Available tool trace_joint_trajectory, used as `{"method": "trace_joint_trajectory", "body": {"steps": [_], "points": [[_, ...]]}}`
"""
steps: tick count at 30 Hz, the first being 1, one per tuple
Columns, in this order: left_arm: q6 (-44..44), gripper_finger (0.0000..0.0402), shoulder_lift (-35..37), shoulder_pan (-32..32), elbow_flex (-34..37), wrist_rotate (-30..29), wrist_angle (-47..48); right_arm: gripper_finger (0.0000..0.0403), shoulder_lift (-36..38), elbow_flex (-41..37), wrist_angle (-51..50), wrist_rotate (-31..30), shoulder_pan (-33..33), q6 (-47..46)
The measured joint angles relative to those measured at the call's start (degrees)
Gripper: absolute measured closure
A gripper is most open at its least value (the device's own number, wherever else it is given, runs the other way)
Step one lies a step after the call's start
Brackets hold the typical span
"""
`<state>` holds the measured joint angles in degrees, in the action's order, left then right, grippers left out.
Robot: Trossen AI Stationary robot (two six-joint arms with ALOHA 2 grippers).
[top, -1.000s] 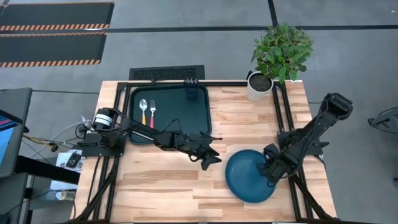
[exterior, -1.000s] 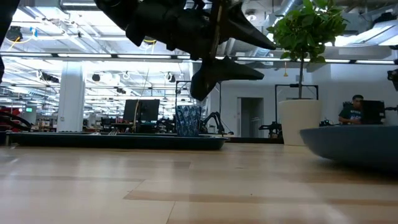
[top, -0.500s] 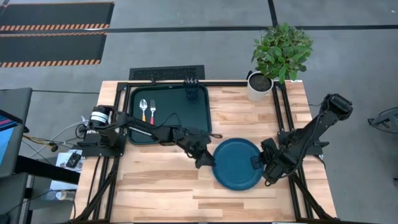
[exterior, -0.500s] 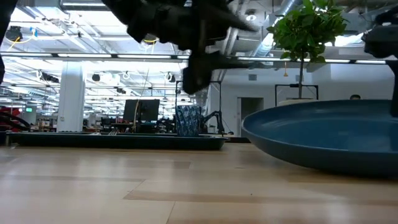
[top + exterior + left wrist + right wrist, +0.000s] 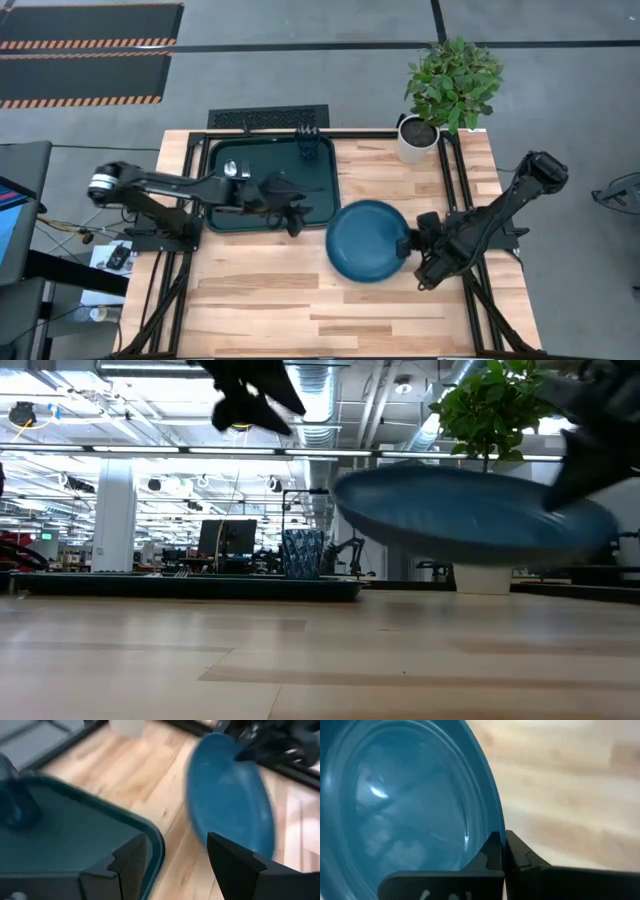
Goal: Pick and place plate/cup/fork/spoon on tray
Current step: Put the plate on the black tray to the right of the pink fork
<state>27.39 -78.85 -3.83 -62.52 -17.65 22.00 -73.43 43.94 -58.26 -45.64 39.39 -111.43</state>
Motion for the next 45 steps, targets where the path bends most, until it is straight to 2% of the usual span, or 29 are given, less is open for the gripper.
{"method": "trace_joint_trajectory", "body": {"steps": [2, 5, 10, 14, 18, 29, 34, 38, 45], "points": [[-1.60, 0.0206, 2.12, -1.61, 0.01, -2.98, -0.08, 0.0400, 0.00, 0.01, 1.40, -4.63, -1.66, 1.49], [-3.85, 0.0206, 5.67, -4.29, 2.57, -7.18, -3.96, 0.0400, 0.00, 0.54, 4.01, -7.21, -4.90, 7.05], [-7.43, 0.0206, 11.03, -8.12, 15.38, -7.64, -22.17, 0.0399, 0.00, 2.18, 11.73, -11.07, -9.69, 21.36], [-7.66, 0.0206, 13.40, -8.06, 26.11, -8.59, -39.33, 0.0399, 0.02, 3.60, 17.61, -11.67, -12.77, 33.47], [-6.44, 0.0206, 13.66, -7.75, 31.65, -8.13, -49.13, 0.0399, 0.04, 4.39, 22.36, -11.72, -15.15, 41.18], [-1.86, 0.0206, 13.21, -7.73, 32.85, -6.62, -49.96, 0.0398, 0.04, 4.46, 34.06, -12.66, -19.78, 55.89], [0.21, 0.0209, 13.18, -7.45, 32.85, -7.33, -48.31, 0.0398, 0.04, 4.46, 38.03, -12.66, -20.76, 58.73], [3.23, 0.0233, 13.16, -6.34, 32.85, -7.60, -44.87, 0.0398, 0.04, 4.48, 41.33, -12.99, -21.21, 62.59], [4.81, 0.0307, 13.12, -5.47, 32.85, -8.12, -43.86, 0.0398, 0.04, 4.48, 42.26, -13.03, -21.61, 63.90]]}}
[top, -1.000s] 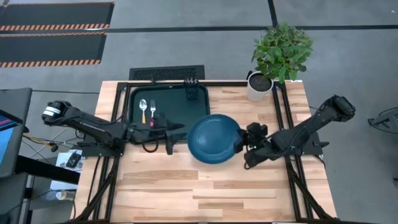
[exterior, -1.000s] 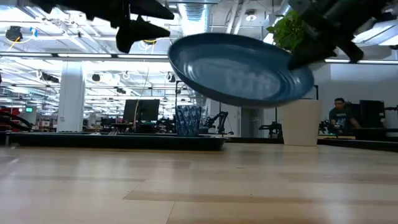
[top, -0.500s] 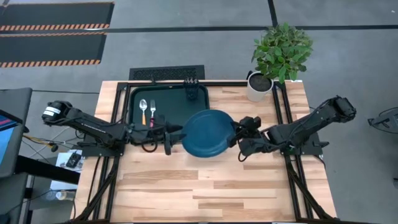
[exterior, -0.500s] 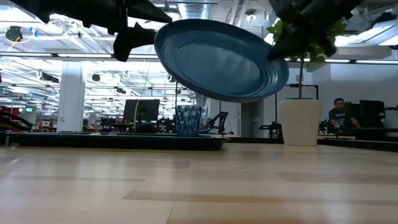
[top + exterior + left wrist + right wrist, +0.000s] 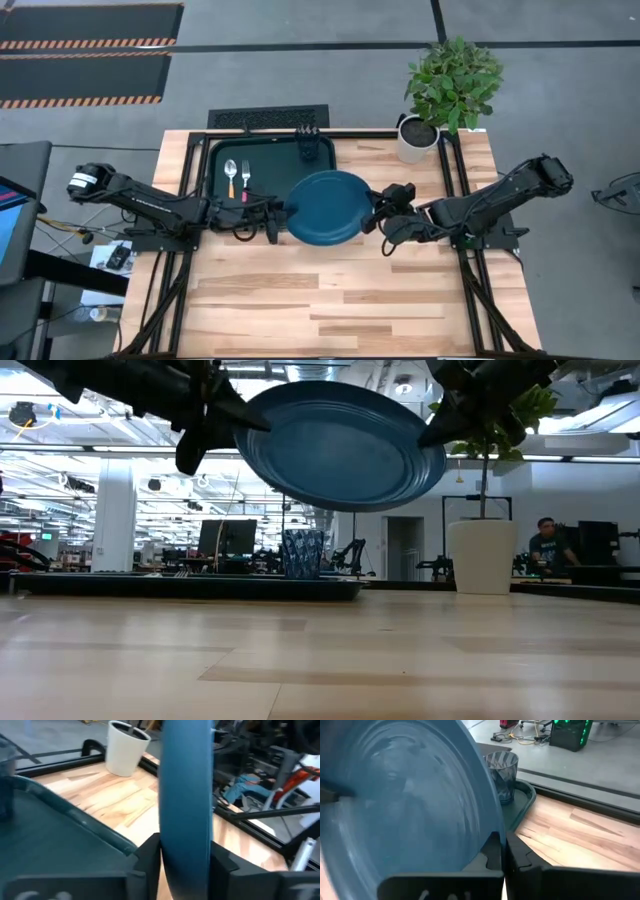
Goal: Pick and place plate/cup/fork/spoon on tray
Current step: Put the plate on the black tray to the right of the pink fork
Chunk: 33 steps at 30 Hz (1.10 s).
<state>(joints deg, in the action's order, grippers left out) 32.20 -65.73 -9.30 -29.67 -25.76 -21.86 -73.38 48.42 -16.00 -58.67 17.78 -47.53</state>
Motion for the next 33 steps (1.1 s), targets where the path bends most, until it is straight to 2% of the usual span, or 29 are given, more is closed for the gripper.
{"method": "trace_joint_trajectory", "body": {"steps": [8, 12, 16, 20, 25, 28, 31, 33], "points": [[2.60, 0.0369, -0.02, 0.11, 0.00, -4.36, 3.35, 0.0385, 0.00, 0.07, 0.36, 0.55, -0.30, 1.25], [2.84, 0.0387, -0.04, 0.13, 0.00, -6.17, 3.94, 0.0350, 0.02, 0.08, 0.35, 1.07, -0.25, 2.87], [3.81, 0.0396, -0.04, 0.23, 0.00, -7.49, 4.30, 0.0298, 0.02, 0.09, 0.05, 1.53, -0.92, 2.97], [8.98, 0.0397, -0.04, 1.93, 0.00, -5.63, 6.35, 0.0235, 0.50, 0.05, -0.02, 1.58, -1.32, 4.82], [12.93, 0.0399, 1.30, 7.23, -1.26, -0.79, 10.69, 0.0169, 3.60, -0.02, -1.51, 1.31, -1.39, 6.08], [12.95, 0.0399, 2.77, 10.40, -3.53, 0.22, 16.21, 0.0154, 6.57, -0.02, -3.61, 0.51, -1.38, 6.19], [12.12, 0.0399, 3.86, 13.68, -6.15, 0.86, 20.85, 0.0155, 9.68, -0.02, -6.83, -0.04, -1.38, 6.11], [11.38, 0.0399, 4.39, 16.69, -7.76, 3.43, 23.93, 0.0158, 11.42, 0.00, -8.24, -0.16, -1.38, 5.99]]}}
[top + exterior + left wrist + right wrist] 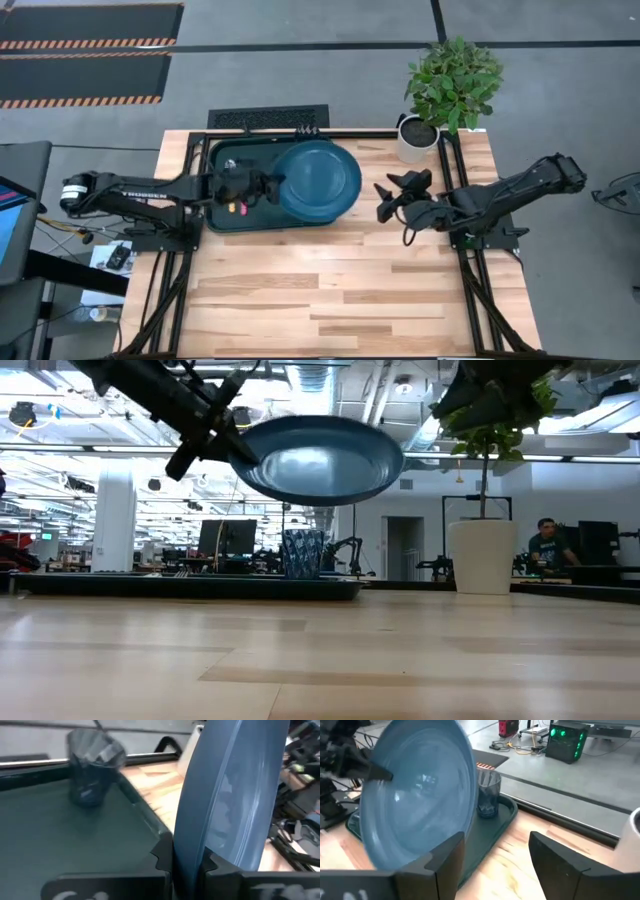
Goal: Pick and place plate/cup/fork/spoon on tray
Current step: Put the plate on the black tray to the right of the pink fork
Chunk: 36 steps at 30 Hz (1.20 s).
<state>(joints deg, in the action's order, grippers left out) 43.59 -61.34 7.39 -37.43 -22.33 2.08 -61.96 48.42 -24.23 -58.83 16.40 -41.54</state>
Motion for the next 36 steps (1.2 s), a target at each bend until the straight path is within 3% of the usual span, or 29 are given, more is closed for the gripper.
{"method": "trace_joint_trajectory", "body": {"steps": [5, 10, 16, 19, 22, 25, 36], "points": [[-0.01, 0.0399, 0.07, 8.20, -1.53, 8.78, 6.97, 0.0164, 2.76, -0.03, -3.35, 0.18, 0.02, -1.43], [1.01, 0.0399, 0.04, 15.37, -1.54, 18.15, 8.05, 0.0163, 2.77, -0.02, -8.15, 0.74, 0.10, -6.14], [1.18, 0.0399, 0.07, 19.51, -0.43, 25.30, 6.76, 0.0163, 2.65, -0.02, -12.12, 1.86, 1.58, -11.91], [2.99, 0.0399, 0.01, 20.04, 3.25, 27.13, 6.43, 0.0163, 2.65, -0.02, -12.19, 1.84, 2.60, -12.50], [6.30, 0.0399, -0.04, 20.59, 7.95, 30.23, -0.12, 0.0163, 2.63, -0.02, -12.21, 1.84, 3.16, -12.59], [9.82, 0.0399, 0.04, 21.42, 11.50, 30.99, -5.78, 0.0163, 2.63, -0.02, -12.21, 1.83, 3.13, -12.61], [12.68, 0.0399, -2.56, 24.11, 12.37, 28.93, -3.81, 0.0163, 2.63, -0.02, -13.01, 1.77, 3.10, -12.59]]}}
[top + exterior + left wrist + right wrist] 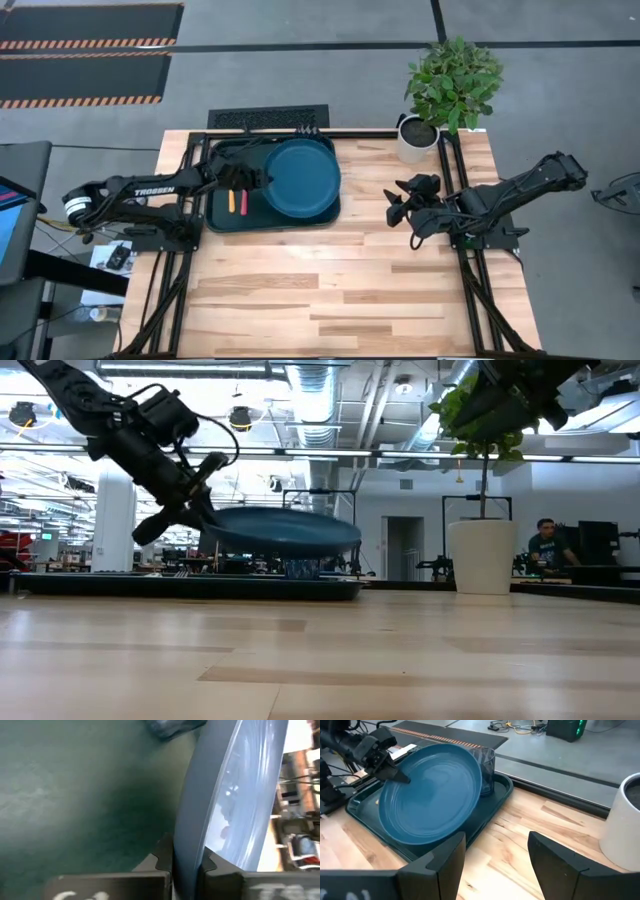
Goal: Pick and place plate/cup/fork/spoon on tray
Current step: Put the plate on the black tray to the right of the pink fork
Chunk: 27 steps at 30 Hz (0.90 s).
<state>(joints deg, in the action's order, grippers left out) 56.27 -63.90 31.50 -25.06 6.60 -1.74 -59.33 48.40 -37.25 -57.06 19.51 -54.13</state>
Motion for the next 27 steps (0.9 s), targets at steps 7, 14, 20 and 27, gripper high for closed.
{"method": "trace_joint_trajectory", "body": {"steps": [7, 14, 20, 27], "points": [[1.49, 0.0399, -4.50, 1.02, 0.00, 2.15, -1.29, 0.0163, 0.00, 0.00, -0.85, -0.02, 0.00, 0.04], [2.08, 0.0399, -6.66, 0.26, 0.00, 4.14, -1.17, 0.0163, 0.00, 0.00, -1.52, -0.02, 0.02, 0.04], [2.17, 0.0396, -6.66, 0.10, -0.02, 3.55, 0.77, 0.0163, 0.00, 0.00, -1.60, -0.02, 0.00, 0.11], [1.64, 0.0395, -6.66, 0.08, -0.02, 3.40, 2.06, 0.0163, 0.00, 0.00, -1.63, -0.02, 0.00, 0.11]]}}
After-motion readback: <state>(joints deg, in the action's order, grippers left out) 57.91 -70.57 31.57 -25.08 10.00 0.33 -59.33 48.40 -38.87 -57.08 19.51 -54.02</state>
